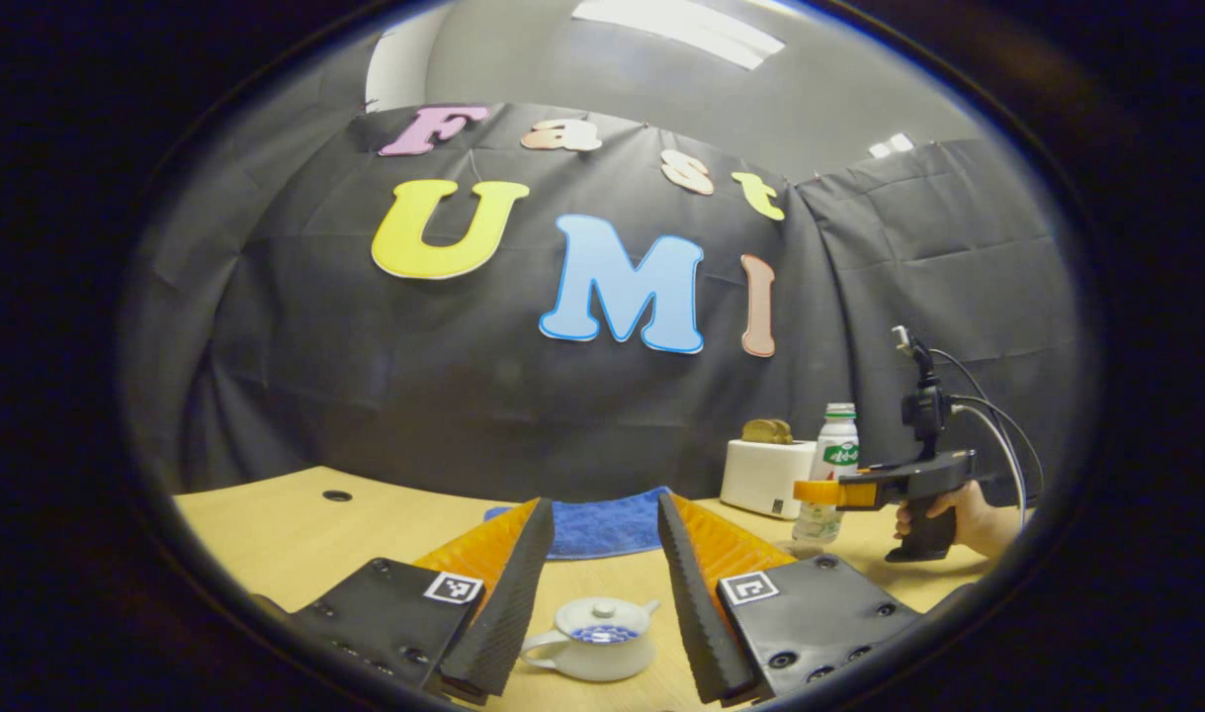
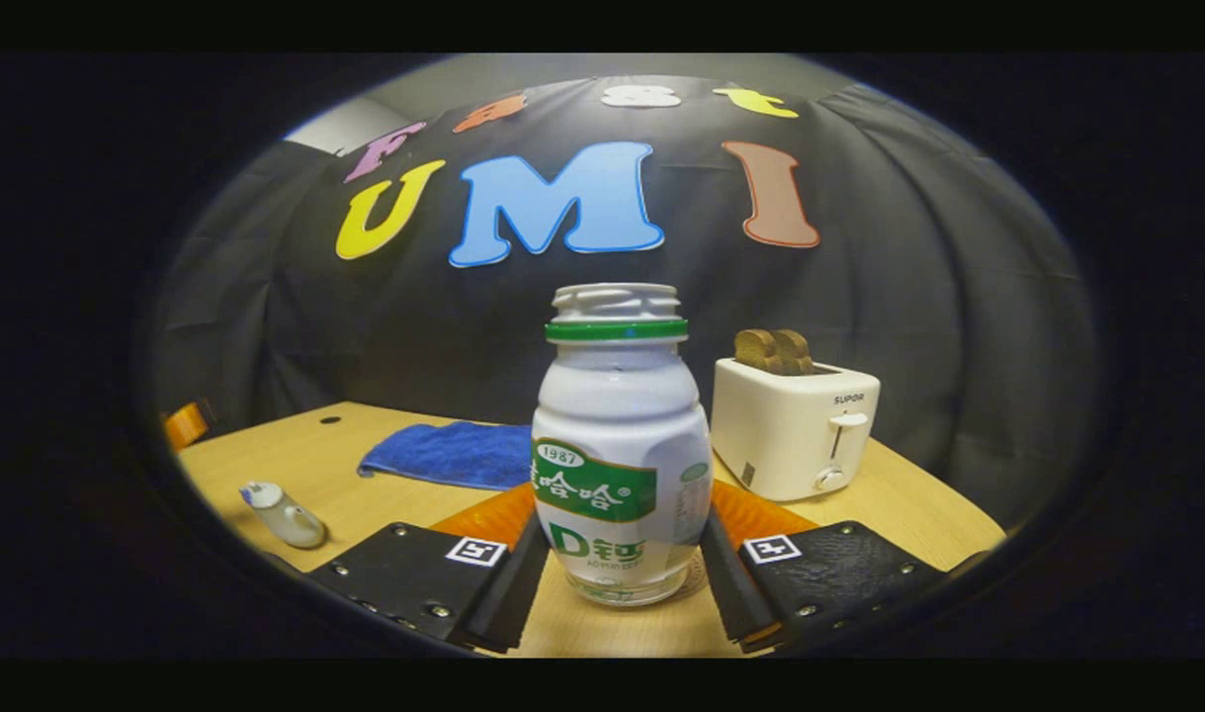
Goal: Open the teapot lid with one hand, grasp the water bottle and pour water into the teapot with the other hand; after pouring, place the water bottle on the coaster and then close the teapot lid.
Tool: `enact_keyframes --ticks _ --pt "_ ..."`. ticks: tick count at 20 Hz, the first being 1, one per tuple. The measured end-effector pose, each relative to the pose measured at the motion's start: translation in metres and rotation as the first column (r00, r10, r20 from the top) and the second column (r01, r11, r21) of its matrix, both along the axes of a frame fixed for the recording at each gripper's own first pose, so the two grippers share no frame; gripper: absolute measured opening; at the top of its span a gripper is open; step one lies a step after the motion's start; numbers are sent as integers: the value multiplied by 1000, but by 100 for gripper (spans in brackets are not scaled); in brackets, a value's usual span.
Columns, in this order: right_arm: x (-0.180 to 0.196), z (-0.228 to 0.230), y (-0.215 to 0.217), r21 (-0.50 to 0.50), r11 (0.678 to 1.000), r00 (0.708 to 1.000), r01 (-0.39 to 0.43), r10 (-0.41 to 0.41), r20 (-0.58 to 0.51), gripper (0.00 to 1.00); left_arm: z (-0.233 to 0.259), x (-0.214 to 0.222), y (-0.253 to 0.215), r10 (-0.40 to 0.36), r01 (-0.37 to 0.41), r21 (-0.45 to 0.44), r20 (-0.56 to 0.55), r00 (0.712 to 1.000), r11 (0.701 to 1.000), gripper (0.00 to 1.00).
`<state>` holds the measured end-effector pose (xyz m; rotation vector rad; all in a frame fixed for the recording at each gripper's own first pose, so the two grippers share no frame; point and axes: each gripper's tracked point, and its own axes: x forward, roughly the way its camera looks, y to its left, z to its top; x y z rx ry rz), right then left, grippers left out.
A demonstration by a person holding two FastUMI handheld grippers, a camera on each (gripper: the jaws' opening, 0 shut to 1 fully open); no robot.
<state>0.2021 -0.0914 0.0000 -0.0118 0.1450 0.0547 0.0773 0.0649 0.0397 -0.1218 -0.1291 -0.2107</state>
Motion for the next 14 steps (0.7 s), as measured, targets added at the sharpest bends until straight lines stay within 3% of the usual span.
enact_keyframes --ticks 14 --pt "26 -23 -8 20 999 999 48 -48 -4 73 -2 0 1 8 -8 -2 4 1000 1000 72"
